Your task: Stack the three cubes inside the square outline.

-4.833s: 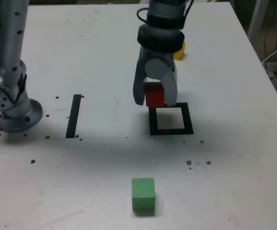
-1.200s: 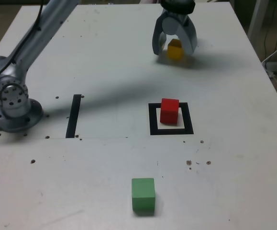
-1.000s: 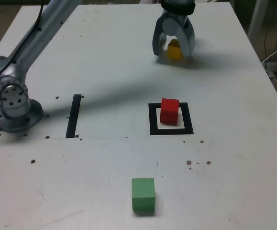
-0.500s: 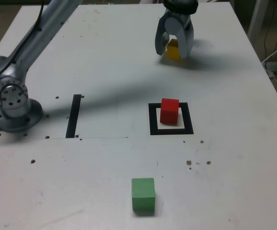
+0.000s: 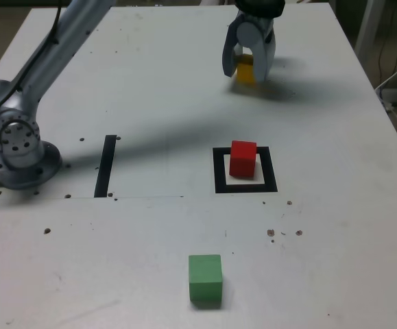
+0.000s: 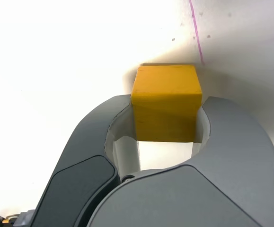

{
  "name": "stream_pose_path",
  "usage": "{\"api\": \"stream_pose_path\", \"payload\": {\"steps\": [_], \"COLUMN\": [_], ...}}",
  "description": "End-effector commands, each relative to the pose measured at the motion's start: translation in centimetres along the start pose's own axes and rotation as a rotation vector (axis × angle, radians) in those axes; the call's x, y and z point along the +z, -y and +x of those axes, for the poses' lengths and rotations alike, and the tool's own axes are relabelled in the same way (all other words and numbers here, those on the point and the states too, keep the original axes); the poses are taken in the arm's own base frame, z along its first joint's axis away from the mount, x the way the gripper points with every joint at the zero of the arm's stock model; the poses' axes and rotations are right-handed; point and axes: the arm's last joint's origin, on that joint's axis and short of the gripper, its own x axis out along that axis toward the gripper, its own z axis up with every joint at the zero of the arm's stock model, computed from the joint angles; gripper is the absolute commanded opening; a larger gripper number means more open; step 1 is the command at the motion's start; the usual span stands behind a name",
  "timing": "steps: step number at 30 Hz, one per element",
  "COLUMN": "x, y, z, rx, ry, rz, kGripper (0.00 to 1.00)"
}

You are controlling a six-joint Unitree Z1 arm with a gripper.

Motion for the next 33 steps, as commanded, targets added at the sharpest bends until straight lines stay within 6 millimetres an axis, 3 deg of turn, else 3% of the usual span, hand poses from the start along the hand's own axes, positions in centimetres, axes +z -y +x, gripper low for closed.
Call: {"api": "stream_pose_path", "payload": {"steps": [1,11,22,33], "x": [-0.4,-1.1,-1.4,-0.4], "y": [0.9,5.3,13.5,21.0], "z": [-0.9,-4.1,-7.4,-7.3], "rx": [-0.005,-0.006,-0.01,-0.027], "ry": [-0.005,0.023,0.06,0.07], "rz": [-0.008,-0.095,-0.196,-0.206], "kGripper": [0.29,0.29,0.29,0.29]}}
